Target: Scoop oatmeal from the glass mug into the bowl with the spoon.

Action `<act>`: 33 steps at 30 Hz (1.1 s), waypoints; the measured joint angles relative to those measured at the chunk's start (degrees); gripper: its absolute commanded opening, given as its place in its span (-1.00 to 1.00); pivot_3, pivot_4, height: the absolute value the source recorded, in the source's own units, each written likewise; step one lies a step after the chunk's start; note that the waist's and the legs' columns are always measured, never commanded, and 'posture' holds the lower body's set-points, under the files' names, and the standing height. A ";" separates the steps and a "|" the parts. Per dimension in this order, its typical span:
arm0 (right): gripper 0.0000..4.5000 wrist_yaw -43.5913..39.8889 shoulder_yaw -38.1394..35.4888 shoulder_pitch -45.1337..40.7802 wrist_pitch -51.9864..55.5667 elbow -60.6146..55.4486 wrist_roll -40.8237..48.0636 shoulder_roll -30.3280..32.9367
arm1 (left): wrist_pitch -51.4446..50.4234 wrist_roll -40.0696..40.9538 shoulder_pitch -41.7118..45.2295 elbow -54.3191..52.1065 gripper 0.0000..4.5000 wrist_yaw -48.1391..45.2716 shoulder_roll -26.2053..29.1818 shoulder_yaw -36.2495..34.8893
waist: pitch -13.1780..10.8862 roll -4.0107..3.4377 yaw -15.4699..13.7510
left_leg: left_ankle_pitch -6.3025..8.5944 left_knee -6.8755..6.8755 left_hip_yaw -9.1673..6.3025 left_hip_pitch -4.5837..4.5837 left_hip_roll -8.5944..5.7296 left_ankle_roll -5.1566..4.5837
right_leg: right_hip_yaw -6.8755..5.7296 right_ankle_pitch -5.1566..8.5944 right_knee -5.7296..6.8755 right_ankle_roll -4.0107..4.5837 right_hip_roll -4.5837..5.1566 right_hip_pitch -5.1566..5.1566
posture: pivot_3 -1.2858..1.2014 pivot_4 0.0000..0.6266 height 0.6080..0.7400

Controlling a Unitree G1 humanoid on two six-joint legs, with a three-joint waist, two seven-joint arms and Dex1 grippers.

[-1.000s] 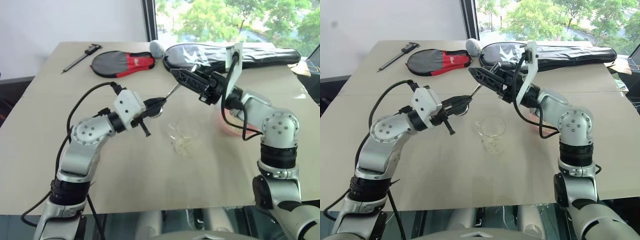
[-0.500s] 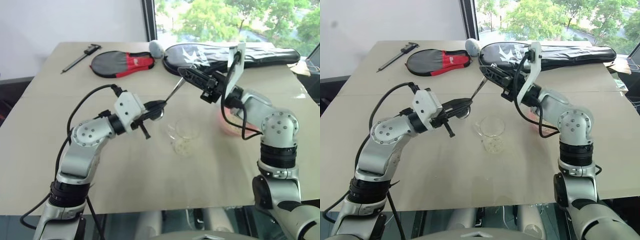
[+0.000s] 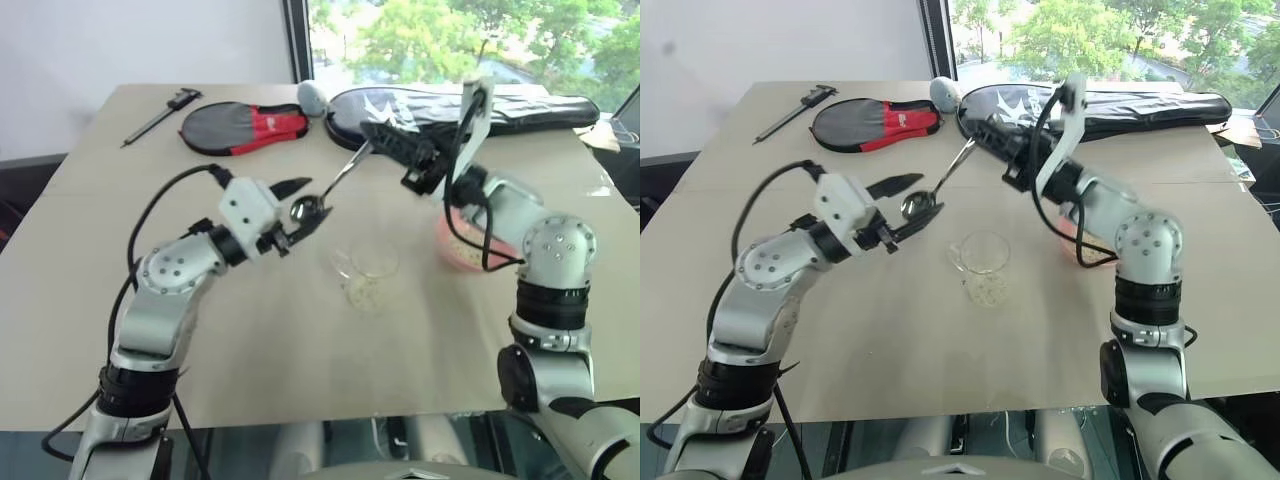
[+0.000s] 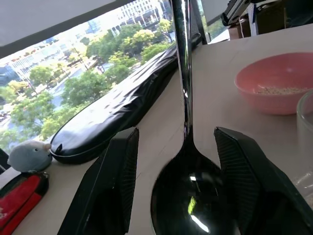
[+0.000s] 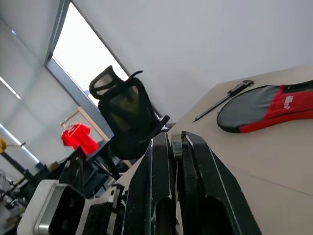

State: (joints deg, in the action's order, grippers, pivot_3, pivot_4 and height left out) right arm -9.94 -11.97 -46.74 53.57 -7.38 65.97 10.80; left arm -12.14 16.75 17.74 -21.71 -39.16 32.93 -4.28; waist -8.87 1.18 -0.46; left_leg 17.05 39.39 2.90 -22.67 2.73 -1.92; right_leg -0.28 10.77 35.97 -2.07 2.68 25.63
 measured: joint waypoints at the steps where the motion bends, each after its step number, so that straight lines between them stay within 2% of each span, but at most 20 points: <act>1: -1.00 1.01 -1.53 -0.52 -0.28 0.53 0.31 0.19 | -0.20 1.36 -0.32 -0.64 0.16 0.61 -0.20 -1.66 | 0.01 -0.01 -0.01 | 0.00 0.00 -0.02 0.00 0.00 0.00 | -0.02 0.00 0.00 0.00 0.00 -0.01 | 0.03 -0.52 1.00; 5: -1.00 6.20 -6.80 -1.32 -0.70 3.50 2.41 1.58 | -1.66 5.80 -9.06 -4.07 0.16 1.08 -0.21 -7.58 | 0.02 -0.06 0.52 | -0.01 -0.03 0.03 -0.01 0.00 0.03 | 0.00 0.00 -0.03 0.00 0.03 0.00 | 0.03 -0.52 1.00; 9: -1.00 9.52 -11.25 -1.32 -1.84 5.17 2.55 4.49 | -2.41 7.06 -16.80 -4.80 0.16 0.17 -0.92 -7.13 | 0.01 -0.07 0.49 | 0.00 -0.02 0.00 -0.09 -0.02 0.00 | -0.03 0.00 -0.06 0.00 0.05 0.01 | 0.03 -0.52 1.00; 12: -1.00 11.01 -13.13 -1.33 -2.48 6.31 2.80 6.28 | -2.35 7.29 -18.35 -5.72 0.16 -1.02 -1.09 -5.32 | 0.00 -0.09 0.57 | 0.01 -0.02 0.00 -0.05 -0.02 -0.01 | -0.02 0.00 -0.01 0.00 0.04 0.01 | 0.03 -0.52 1.00; 17: -1.00 13.14 -15.22 -1.76 -2.57 6.67 4.34 8.27 | -1.54 6.92 -17.77 -4.03 0.16 -2.96 -1.85 -1.44 | 0.02 -0.16 1.01 | 0.00 -0.02 -0.01 0.01 -0.01 -0.02 | -0.01 0.00 0.08 0.00 0.01 0.01 | 0.03 -0.52 1.00; 21: -1.00 14.60 -15.94 -1.89 -2.54 6.84 5.43 9.88 | 0.27 4.71 -15.52 1.16 0.16 -5.04 -2.75 2.89 | 0.03 -0.18 1.17 | 0.00 -0.02 -0.01 0.01 -0.01 -0.02 | 0.00 0.00 0.08 0.00 0.00 0.01 | 0.03 -0.52 1.00; 33: -1.00 16.93 -16.03 -1.90 -3.48 6.08 6.52 10.26 | 6.90 0.19 -7.42 12.65 0.16 -7.43 -4.88 6.47 | 0.03 -0.23 1.15 | 0.00 -0.02 0.02 -0.03 -0.01 -0.03 | 0.02 0.00 0.00 -0.01 0.01 0.01 | 0.03 -0.52 1.00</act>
State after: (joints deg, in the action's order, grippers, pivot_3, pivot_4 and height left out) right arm 6.98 -28.00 -48.64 50.09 -1.30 72.49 21.06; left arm -5.25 16.95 10.32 -9.06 -46.59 28.05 2.18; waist -8.84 0.95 0.69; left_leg 17.05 39.37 2.92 -22.70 2.72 -1.95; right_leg -0.26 10.77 35.98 -2.08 2.69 25.65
